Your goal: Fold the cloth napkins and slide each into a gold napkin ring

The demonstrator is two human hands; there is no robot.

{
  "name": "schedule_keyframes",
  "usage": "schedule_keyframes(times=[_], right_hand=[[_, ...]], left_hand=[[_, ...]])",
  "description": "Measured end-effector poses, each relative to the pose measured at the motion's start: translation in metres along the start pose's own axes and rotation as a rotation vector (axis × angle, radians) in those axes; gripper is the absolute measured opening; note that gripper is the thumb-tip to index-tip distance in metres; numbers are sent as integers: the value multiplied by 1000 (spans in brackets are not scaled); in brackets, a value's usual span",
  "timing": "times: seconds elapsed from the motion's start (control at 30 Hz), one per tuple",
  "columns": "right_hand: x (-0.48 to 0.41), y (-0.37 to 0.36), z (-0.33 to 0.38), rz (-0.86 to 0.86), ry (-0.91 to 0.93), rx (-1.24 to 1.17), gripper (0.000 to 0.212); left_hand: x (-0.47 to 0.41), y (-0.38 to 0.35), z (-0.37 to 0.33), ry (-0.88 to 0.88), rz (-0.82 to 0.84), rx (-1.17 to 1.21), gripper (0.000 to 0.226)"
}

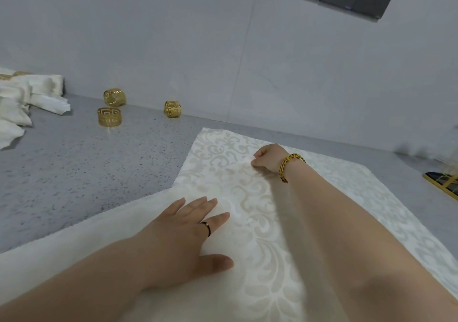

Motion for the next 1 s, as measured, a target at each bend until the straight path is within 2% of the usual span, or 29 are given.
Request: schedule_keyframes(times=[0.1, 0.2, 0.33, 0.47, 0.5, 0.6, 0.63, 0.7, 0.9, 0.93, 1.0], right_hand=[[2, 1, 3, -24, 29, -1, 28], [10, 4, 6, -65, 84, -42, 29], [31, 7, 11, -115, 183, 21, 29], [47, -4, 8, -97, 228, 152, 9], [48, -7, 8, -105, 239, 179, 9], [49, -12, 6, -108, 268, 190, 21], [47, -13, 5, -98, 275, 188, 20], [44, -13, 1, -92, 282, 183, 7], [40, -16, -2, -40, 333, 159, 8], [40, -15, -4, -32, 330, 153, 12], [37, -14, -9, 1, 306, 94, 33]], left_hand=[[-1, -1, 1, -11, -12, -13, 107], [-2, -4, 2, -29, -34, -24, 121], [-2, -2, 5, -26, -60, 24, 131], [-3, 20, 11, -14, -175, 150, 137], [-4, 29, 13, -9, -223, 197, 126], [-12, 62, 19, 29, -364, 316, 45], [-17, 73, 22, 55, -399, 328, 30], [-35, 91, 25, 114, -443, 296, 26], [-98, 97, 36, 238, -395, 349, 40], [-106, 95, 37, 244, -368, 338, 41], [-119, 92, 38, 254, -319, 282, 41]])
Point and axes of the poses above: each hand's wrist, its own x-axis away from the middle knuckle, its own y-axis out of the back of the hand, z = x × y, the point moved 10 cm from there along -x, towards the middle knuckle, and after that the axes turned 9 degrees about z, right-handed, at the moved point
